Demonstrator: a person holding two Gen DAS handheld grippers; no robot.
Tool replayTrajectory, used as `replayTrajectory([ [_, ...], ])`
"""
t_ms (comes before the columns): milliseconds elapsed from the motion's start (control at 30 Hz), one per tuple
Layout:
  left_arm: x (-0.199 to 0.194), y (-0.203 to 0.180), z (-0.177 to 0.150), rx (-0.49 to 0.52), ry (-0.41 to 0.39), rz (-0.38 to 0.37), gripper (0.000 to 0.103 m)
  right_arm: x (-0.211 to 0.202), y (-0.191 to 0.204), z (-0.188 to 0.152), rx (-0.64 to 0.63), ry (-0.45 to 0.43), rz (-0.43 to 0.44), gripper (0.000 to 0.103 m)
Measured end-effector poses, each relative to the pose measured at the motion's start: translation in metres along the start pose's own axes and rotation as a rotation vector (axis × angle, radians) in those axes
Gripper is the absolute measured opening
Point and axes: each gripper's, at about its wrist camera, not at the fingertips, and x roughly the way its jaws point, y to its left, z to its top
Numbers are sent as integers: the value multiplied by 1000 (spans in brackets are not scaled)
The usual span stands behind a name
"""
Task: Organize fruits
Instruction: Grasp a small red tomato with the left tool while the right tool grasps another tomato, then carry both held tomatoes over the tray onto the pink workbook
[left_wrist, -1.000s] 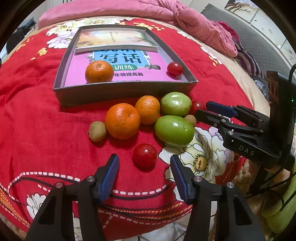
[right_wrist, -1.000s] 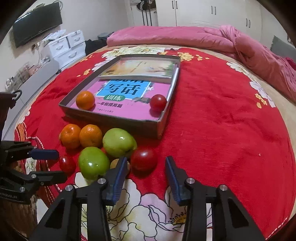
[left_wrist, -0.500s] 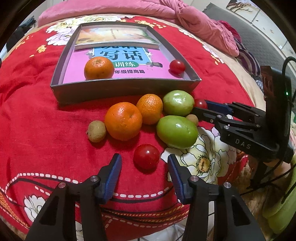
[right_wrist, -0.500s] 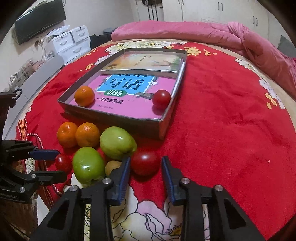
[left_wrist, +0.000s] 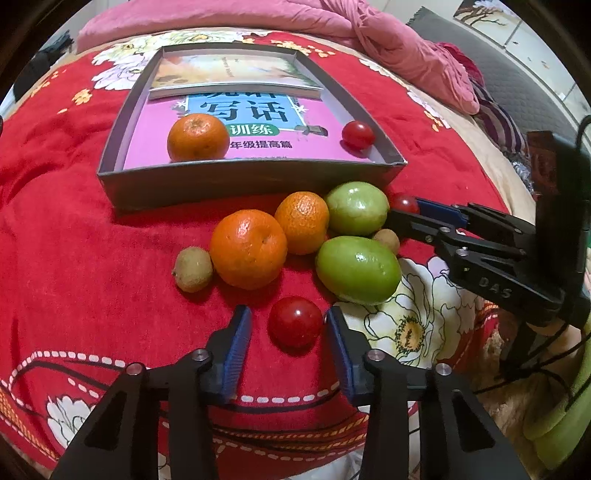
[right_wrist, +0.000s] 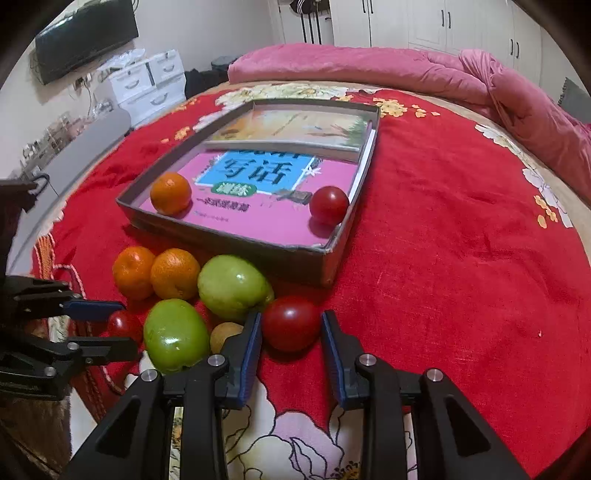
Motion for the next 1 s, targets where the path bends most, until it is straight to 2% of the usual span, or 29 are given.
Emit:
replayTrajectory([
  [300,5,3,1,-10,-1,-10,29,-15,0,0,24,-57,14,33],
  [600,-9,3,-1,-21,-24,-16,29,-26,6,-1,39,-100,39,33],
  [767,-29,2,3,-25,-72,-18,29,-35,5,1,82,-129,79,33],
  [1000,-52,2,10,-19,-131,-3,29,-53,17,5,64,-197,84,33],
])
